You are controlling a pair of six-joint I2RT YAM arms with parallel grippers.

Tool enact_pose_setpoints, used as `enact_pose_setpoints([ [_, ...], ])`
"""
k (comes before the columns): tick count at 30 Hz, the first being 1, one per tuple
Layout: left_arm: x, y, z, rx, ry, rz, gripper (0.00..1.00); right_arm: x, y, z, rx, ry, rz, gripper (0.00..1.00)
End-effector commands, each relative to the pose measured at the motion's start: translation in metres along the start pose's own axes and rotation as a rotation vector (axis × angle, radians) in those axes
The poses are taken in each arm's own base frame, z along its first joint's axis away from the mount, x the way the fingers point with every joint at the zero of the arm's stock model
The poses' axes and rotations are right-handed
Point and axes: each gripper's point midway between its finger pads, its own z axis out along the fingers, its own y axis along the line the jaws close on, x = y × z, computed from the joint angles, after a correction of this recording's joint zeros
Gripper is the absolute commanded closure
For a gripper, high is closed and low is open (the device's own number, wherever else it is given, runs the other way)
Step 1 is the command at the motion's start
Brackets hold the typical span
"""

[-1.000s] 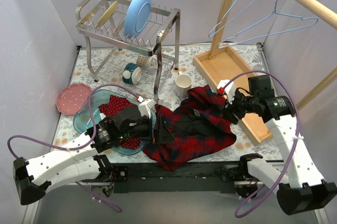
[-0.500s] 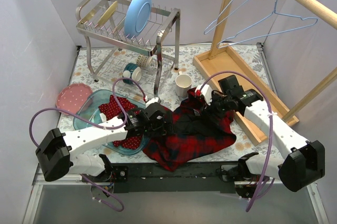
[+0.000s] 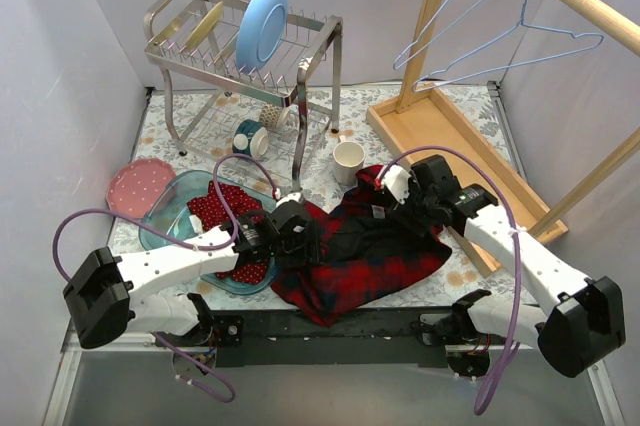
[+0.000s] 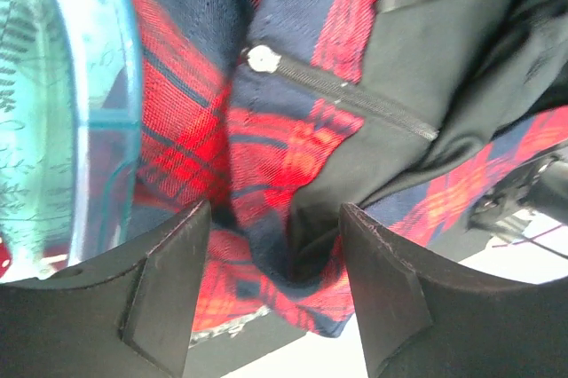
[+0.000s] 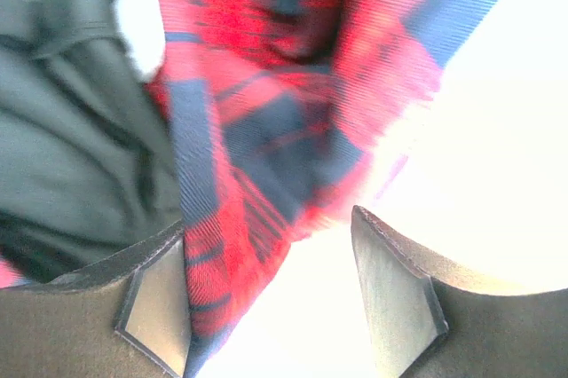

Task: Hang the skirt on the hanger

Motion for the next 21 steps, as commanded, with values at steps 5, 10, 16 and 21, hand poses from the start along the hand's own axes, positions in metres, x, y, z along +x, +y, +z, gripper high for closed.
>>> enact_pose_setpoints([
  [5, 0.031, 0.021, -0.002, -0.012, 0.117, 0.050, 0.51, -0.006, -0.040, -0.022, 0.149, -0.042, 0.037, 0.35],
  [10, 0.023, 0.014, -0.013, 0.008, 0.095, 0.078, 0.79, -0.005, -0.039, -0.024, 0.134, -0.050, 0.057, 0.62],
  [16, 0.009, 0.012, -0.025, -0.018, 0.048, 0.108, 1.00, -0.021, -0.063, -0.051, 0.186, -0.126, 0.083, 0.87],
  [21, 0.008, 0.013, -0.026, -0.025, 0.048, 0.122, 0.98, -0.027, -0.068, -0.064, 0.182, -0.169, 0.097, 0.99],
])
